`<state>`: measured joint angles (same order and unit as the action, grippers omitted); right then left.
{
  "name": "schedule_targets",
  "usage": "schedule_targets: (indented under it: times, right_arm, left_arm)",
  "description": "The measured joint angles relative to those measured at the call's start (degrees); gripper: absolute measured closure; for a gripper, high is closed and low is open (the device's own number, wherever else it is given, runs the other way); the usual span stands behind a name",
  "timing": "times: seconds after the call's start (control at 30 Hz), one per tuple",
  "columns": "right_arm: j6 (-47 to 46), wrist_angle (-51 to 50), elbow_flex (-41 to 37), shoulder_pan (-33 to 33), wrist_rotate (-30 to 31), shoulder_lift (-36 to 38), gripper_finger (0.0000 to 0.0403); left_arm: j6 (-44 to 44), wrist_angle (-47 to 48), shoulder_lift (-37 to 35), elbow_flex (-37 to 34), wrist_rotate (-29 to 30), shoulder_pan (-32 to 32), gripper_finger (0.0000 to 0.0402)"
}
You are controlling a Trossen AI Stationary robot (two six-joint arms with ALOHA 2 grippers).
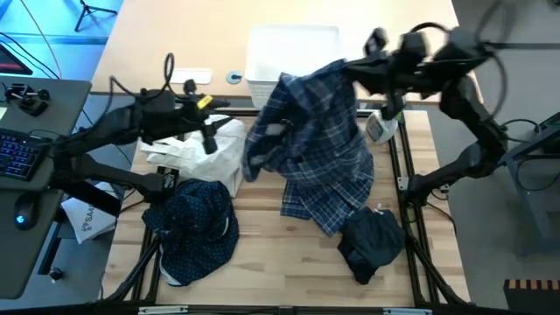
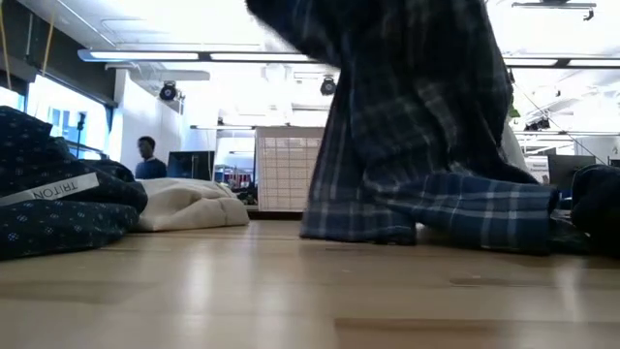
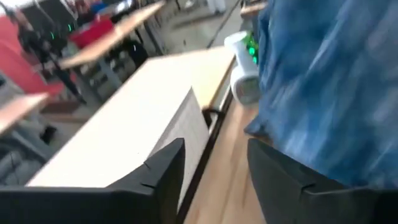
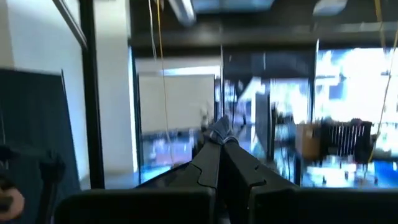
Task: Fold Laundry from Bin
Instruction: Fold the blue checkered long sleeve
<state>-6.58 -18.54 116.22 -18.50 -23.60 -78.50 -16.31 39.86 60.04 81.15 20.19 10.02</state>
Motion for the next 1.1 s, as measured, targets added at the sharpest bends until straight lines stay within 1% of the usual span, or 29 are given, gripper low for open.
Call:
schedule_targets:
  times: [0.1, 0.17, 0.23, 0.3, 0.4, 0.47, 0.6, 0.73, 0.83, 0.9, 0.97, 1.03, 1.1]
  right_arm:
    - [-1.0, 3.2, 0.0, 0.0, 0.1, 1.5, 0.0402]
    - [-0.9, 4.6, 0.0, 0.0, 0.1, 1.9, 0.0402]
    - [-0.9, 5.2, 0.0, 0.0, 0.7, 1.9, 0.0402]
    - [-1.1, 5.7, 0.0, 0.0, 2.1, 1.9, 0.0402]
    - [-1.1, 7.2, 0.0, 0.0, 4.1, 1.6, 0.0402]
    - [-1.0, 8.8, 0.0, 0.0, 4.1, 1.6, 0.0402]
    - [-1.3, 11.2, 0.0, 0.0, 4.0, 1.7, 0.0403]
    - [-3.2, 11.1, 0.0, 0.0, 4.0, 1.7, 0.0403]
    - [-4.0, 11.1, 0.0, 0.0, 3.9, 1.7, 0.0403]
    - [-4.0, 11.0, 0.0, 0.0, 3.8, 1.8, 0.0403]
    - [-4.1, 10.6, 0.0, 0.0, 3.7, 2.1, 0.0403]
    - [-4.3, 10.1, 0.0, 0.0, 3.7, 2.4, 0.0403]
    - [-5.2, 9.8, 0.0, 0.0, 3.6, 2.5, 0.0403]
  left_arm:
    - [2.2, 5.6, -1.9, -0.1, -2.4, 1.9, 0.0212]
    - [4.2, 6.6, -2.8, -1.8, -4.4, 3.3, 0.0203]
    - [5.6, 5.9, -3.0, -4.2, -7.7, 4.5, 0.0198]
    - [5.6, 2.4, -2.6, -7.4, -11.5, 5.0, 0.0197]
    - [4.1, -8.5, -0.7, -12.6, -17.1, 4.4, 0.0197]
    - [2.3, -17.8, 1.2, -15.5, -18.9, 3.7, 0.0197]
    - [-0.9, -36.1, 6.3, -17.8, -18.2, 3.3, 0.0194]
    - [-1.8, -50.4, 13.1, -17.8, -18.1, 4.0, 0.0190]
    - [-1.4, -59.9, 16.7, -17.8, -18.9, 4.3, 0.0193]
    - [-1.2, -63.8, 17.3, -17.3, -22.2, 4.3, 0.0206]
    - [-0.5, -64.9, 17.1, -15.0, -25.5, 4.2, 0.0237]
    - [-0.7, -62.8, 16.4, -12.0, -27.3, 4.4, 0.0282]
    - [-1.9, -59.0, 15.5, -8.3, -28.6, 5.0, 0.0341]
